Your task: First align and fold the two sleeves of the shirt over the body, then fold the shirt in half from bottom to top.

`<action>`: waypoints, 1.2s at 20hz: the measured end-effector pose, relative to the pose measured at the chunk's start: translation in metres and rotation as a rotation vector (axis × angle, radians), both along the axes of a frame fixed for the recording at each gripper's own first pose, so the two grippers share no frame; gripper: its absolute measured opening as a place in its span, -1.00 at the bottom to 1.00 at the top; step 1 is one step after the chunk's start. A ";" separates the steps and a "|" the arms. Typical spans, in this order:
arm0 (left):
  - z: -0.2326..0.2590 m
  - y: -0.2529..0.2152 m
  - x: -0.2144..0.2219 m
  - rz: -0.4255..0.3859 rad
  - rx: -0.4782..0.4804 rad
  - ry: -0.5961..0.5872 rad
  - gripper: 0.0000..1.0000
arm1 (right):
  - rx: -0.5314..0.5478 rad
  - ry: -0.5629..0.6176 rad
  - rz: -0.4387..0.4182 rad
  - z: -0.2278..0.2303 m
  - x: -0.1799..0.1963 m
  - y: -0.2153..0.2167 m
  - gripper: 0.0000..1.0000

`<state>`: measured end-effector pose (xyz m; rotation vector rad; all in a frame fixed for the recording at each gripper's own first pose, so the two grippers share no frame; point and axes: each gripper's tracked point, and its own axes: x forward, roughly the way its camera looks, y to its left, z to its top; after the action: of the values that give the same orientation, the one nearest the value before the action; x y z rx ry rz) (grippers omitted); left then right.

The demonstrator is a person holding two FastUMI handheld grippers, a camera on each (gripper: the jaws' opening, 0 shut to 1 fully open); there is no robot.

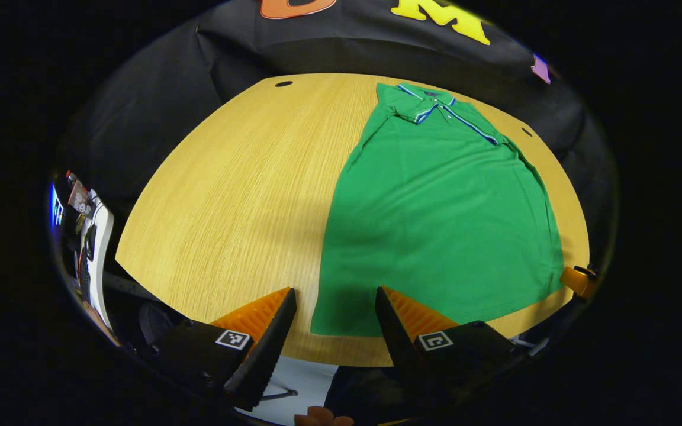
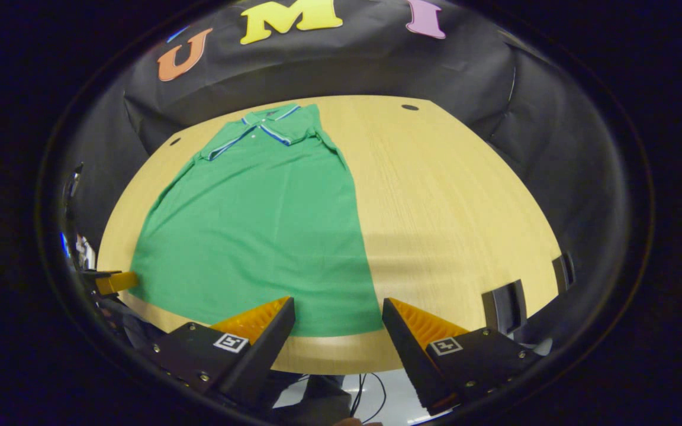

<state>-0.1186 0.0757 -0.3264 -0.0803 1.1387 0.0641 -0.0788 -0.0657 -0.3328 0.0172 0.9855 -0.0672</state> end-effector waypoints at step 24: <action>0.002 -0.028 0.015 0.071 -0.157 -0.042 -0.94 | 0.131 0.056 -0.077 -0.014 0.002 0.025 -0.98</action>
<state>-0.1038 0.0474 -0.3245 -0.2609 1.0973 0.0351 -0.0772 -0.0409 -0.3464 0.1746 1.0441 -0.0743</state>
